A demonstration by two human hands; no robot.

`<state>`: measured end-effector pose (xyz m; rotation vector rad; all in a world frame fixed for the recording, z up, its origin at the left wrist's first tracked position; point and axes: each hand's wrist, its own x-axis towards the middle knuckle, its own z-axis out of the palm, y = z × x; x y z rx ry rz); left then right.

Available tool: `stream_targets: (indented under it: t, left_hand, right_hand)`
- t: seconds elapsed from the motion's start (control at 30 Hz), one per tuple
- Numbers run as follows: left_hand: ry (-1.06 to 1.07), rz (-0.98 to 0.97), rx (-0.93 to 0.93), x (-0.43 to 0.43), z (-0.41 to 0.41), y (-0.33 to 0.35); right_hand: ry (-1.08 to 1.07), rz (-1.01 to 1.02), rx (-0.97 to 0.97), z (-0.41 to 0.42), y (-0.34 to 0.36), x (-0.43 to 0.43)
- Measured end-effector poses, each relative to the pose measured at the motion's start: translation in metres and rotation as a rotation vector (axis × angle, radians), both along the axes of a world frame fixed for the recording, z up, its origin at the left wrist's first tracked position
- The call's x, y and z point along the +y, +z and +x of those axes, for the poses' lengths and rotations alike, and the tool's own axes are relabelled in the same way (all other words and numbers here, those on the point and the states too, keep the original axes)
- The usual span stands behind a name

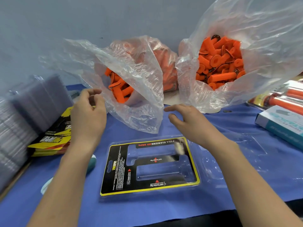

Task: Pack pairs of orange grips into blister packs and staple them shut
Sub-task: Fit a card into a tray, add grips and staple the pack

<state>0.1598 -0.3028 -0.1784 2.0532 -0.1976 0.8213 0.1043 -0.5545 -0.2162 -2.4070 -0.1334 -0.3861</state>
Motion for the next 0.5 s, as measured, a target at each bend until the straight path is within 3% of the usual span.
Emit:
stream_targets:
  t: [0.17, 0.33, 0.4, 0.5]
  left_hand:
    - [-0.013, 0.487, 0.058, -0.041, 0.056, 0.016]
    - [-0.007, 0.977, 0.385, -0.067, 0.11, 0.008]
    - [0.003, 1.045, 0.448, -0.072, 0.13, 0.003]
    - [0.014, 0.912, 0.448, -0.074, 0.16, 0.003]
  right_hand:
    - [-0.006, 0.132, -0.014, 0.01, 0.008, -0.002]
    - [0.008, 0.202, 0.027, 0.017, 0.009, -0.006]
    - [0.009, 0.2, 0.049, 0.019, 0.007, -0.009]
    - [-0.001, 0.211, 0.077, 0.019, 0.004, -0.018]
